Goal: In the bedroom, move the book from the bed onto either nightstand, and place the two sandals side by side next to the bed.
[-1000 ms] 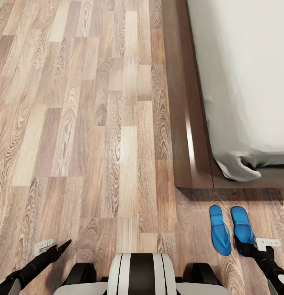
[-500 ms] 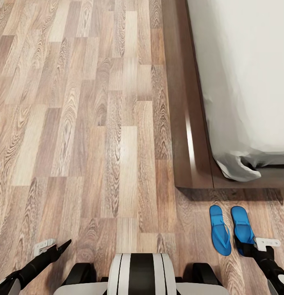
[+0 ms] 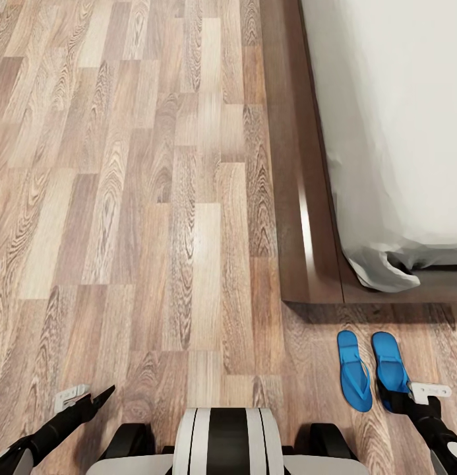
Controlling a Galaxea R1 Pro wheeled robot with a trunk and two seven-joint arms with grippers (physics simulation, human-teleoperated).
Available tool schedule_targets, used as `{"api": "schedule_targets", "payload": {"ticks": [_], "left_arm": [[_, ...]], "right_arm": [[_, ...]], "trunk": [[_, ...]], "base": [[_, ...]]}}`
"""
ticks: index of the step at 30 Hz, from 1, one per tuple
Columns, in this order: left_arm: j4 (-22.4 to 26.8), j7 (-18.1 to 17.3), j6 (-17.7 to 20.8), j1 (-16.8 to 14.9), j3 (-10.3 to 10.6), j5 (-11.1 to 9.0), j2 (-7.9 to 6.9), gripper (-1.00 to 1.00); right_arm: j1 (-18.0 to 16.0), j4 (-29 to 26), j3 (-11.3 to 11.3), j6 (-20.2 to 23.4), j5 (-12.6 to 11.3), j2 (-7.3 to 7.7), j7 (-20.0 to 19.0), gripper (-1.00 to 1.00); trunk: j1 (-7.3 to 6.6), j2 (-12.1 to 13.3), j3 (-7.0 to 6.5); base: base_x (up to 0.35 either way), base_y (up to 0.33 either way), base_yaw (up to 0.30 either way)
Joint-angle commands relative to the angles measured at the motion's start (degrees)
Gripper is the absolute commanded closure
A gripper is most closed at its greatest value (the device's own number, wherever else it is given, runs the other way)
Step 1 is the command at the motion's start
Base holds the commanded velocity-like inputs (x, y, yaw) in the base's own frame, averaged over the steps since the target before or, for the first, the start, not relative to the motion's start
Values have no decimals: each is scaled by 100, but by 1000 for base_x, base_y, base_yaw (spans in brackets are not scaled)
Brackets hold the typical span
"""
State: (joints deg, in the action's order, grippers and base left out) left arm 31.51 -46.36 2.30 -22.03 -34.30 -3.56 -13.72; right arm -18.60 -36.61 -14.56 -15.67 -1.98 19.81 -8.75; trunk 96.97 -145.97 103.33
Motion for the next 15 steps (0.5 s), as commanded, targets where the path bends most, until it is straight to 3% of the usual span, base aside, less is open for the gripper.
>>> {"api": "schedule_targets", "payload": {"ticks": [1,6,7,15], "left_arm": [[-5,-30,24,-3,-15,-22,1,-100],[-5,-31,24,-3,-15,-22,1,-100],[-5,-31,24,-4,-15,-22,1,-100],[-5,-31,24,-3,-15,-22,-2,-100]], "right_arm": [[-3,5,-24,-15,-22,-1,-39,100],[-3,6,-22,-15,-22,-2,-39,100],[-3,6,-21,-15,-22,-2,-39,-100],[-3,5,-21,-15,-22,1,-48,-100]], "trunk": [[-1,-1,2],[-1,-1,2],[-1,-1,2],[-1,-1,2]], "base": [[0,0,0],[0,0,0],[0,0,0],[0,0,0]]}}
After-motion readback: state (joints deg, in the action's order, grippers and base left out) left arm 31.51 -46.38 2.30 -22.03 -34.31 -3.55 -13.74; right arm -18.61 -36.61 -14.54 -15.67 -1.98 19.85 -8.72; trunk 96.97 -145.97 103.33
